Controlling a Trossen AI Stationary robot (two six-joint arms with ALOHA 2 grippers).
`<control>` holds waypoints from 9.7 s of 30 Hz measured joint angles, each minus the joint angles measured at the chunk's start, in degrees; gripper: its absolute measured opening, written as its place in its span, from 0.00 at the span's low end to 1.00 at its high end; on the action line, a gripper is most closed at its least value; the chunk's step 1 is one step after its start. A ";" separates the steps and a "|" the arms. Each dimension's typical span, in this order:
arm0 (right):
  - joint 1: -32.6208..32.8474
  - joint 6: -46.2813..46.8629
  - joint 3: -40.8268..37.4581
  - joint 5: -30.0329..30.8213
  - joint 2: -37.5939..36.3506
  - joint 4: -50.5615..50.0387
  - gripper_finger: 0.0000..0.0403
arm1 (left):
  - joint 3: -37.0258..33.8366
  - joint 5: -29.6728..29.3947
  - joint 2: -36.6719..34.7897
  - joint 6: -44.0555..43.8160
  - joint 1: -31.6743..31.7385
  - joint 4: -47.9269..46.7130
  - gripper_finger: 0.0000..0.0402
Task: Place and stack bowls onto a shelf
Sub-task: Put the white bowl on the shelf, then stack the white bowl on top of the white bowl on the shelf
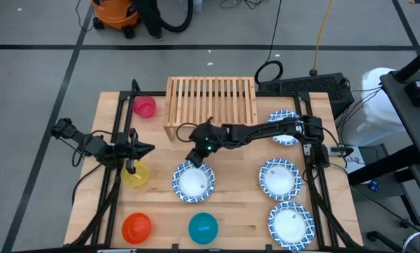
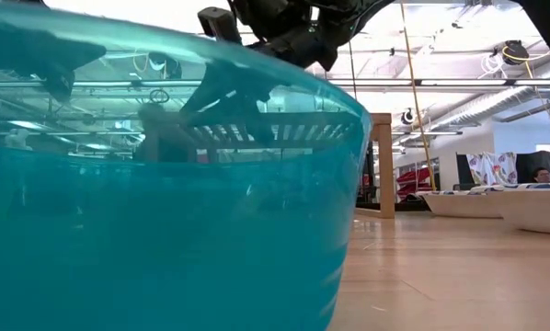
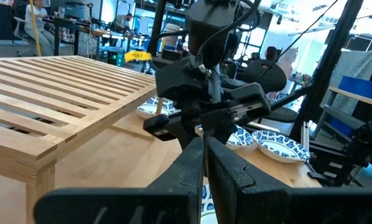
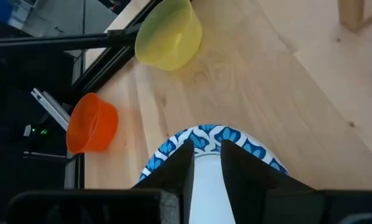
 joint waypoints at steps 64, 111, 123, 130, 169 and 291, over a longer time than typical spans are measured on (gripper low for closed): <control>-0.06 -11.22 -2.07 -7.40 -0.63 -23.99 0.31 | 0.00 1.05 0.00 -0.04 -0.01 0.04 0.06; 1.44 -12.19 -2.47 -3.06 3.87 -18.33 0.31 | -0.02 0.96 0.00 -0.04 0.01 0.06 0.06; 1.40 -17.44 -2.39 -3.32 4.61 -15.17 0.06 | -0.04 1.01 0.00 0.42 0.01 0.54 0.06; 1.40 -17.84 -2.41 -3.41 4.40 -15.48 0.01 | -0.04 1.01 0.00 0.62 0.01 0.53 0.06; -10.68 -29.02 -2.43 22.73 -40.58 -37.42 0.00 | -0.02 -0.31 0.00 -5.47 0.01 3.57 0.06; -27.19 -21.73 -4.65 16.24 -44.26 -85.79 0.24 | 0.00 -9.27 0.00 -2.32 0.01 4.68 0.06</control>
